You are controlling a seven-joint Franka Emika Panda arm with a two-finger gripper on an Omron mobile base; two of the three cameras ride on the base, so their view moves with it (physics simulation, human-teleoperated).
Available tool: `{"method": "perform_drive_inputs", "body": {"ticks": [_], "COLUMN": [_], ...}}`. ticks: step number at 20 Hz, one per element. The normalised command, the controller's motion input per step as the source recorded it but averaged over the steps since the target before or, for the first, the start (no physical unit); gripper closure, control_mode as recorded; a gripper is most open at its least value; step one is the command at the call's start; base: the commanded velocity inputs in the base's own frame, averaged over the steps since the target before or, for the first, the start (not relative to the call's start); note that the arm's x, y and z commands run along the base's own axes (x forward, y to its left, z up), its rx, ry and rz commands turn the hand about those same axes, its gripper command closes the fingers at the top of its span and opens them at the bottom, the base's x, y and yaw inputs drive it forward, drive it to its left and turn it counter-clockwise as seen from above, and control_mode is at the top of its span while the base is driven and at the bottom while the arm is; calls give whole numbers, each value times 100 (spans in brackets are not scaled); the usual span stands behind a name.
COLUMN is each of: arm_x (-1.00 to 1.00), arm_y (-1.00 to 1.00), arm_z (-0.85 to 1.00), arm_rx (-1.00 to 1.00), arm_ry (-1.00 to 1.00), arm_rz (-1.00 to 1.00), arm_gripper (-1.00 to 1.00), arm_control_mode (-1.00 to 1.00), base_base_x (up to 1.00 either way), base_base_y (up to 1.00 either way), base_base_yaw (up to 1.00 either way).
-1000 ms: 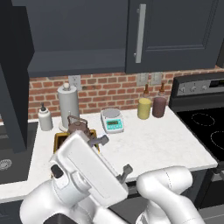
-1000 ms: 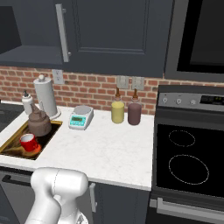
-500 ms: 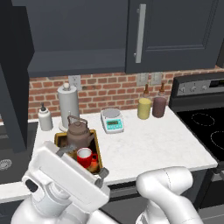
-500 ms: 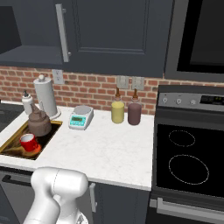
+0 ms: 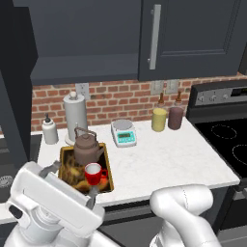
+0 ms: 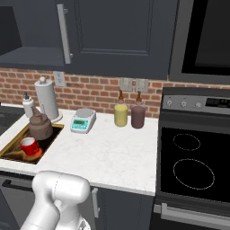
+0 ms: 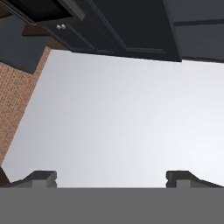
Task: Pick the kettle from the counter and place it on the tray. Then pick the mug from the cabinet and place it on the tray. Then close the cabinet doors.
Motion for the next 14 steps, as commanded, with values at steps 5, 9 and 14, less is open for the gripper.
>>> {"method": "perform_drive_inputs", "body": {"ticks": [5, 9, 14], "arm_x": [19, 24, 27], "arm_y": [52, 28, 36], "arm_z": [0, -13, -20], "arm_rx": [-4, -3, -7], "arm_ry": [8, 4, 6], "arm_rz": [0, 0, 0], "arm_gripper": [-100, -100, -100], "arm_control_mode": [-100, -100, -100], "base_base_x": [0, 0, 0], "base_base_y": [0, 0, 0], "base_base_yaw": [0, 0, 0]}}
